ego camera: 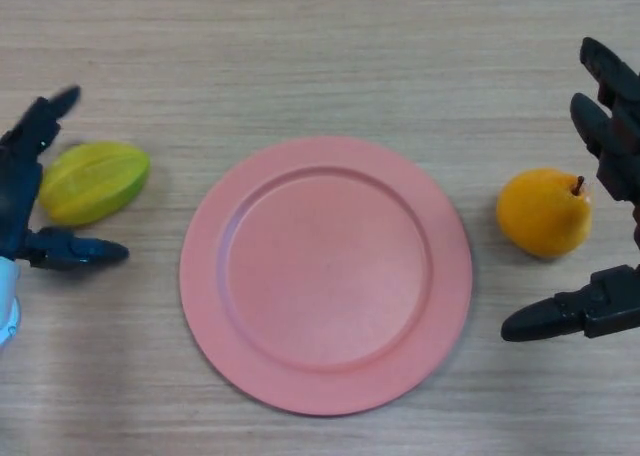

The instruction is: Pick up the yellow starfruit and place it on the plate

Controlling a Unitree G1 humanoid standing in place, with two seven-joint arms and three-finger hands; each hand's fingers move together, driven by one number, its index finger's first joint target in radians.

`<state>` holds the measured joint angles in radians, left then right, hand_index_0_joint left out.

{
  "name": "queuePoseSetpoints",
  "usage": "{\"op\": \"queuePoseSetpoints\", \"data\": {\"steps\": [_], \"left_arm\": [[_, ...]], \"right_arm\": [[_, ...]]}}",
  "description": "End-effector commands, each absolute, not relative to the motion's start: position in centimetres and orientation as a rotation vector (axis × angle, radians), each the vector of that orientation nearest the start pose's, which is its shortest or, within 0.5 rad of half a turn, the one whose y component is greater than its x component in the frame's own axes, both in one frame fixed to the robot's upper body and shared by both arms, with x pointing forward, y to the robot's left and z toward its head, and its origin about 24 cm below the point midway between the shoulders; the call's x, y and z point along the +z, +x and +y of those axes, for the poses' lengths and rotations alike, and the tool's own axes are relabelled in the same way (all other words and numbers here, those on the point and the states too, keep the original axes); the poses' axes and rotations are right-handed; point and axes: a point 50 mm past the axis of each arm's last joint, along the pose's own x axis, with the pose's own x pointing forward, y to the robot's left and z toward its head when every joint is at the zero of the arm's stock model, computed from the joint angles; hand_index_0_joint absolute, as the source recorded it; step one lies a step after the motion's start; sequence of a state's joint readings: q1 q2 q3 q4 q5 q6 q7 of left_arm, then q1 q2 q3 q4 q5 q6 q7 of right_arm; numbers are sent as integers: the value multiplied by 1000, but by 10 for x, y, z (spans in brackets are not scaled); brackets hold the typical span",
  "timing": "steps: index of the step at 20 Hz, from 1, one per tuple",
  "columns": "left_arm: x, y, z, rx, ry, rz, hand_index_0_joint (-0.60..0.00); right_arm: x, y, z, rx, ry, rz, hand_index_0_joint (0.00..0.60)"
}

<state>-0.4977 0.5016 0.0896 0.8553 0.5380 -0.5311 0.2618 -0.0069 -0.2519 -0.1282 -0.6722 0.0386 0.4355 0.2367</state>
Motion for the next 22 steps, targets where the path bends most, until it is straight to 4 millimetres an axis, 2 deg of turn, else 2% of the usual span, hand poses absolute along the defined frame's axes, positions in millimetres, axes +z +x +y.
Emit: {"op": "queuePoseSetpoints", "data": {"steps": [1, 6, 10, 12, 14, 17, 18, 19, 22], "left_arm": [[124, 329, 288, 294, 932, -428, -600], [128, 327, 293, 382, 965, -469, -600], [146, 320, 292, 433, 976, -564, -600], [156, 316, 284, 450, 1017, -624, -600], [165, 310, 265, 362, 968, -681, -600], [163, 301, 229, 186, 876, -692, -600], [162, 300, 224, 174, 867, -699, -600], [156, 299, 212, 129, 878, -692, -600], [143, 296, 192, 5, 823, -632, -600]], "right_arm": [[196, 212, -191, 136, -299, -463, 0], [195, 211, -193, 130, -300, -449, 0], [195, 211, -193, 121, -303, -448, 0], [197, 211, -193, 114, -307, -461, 0], [197, 210, -192, 109, -300, -458, 0], [198, 211, -192, 103, -301, -457, 0], [199, 212, -191, 100, -303, -460, 0], [198, 213, -192, 97, -310, -461, 0], [197, 212, -192, 95, -305, -463, 0]]}}
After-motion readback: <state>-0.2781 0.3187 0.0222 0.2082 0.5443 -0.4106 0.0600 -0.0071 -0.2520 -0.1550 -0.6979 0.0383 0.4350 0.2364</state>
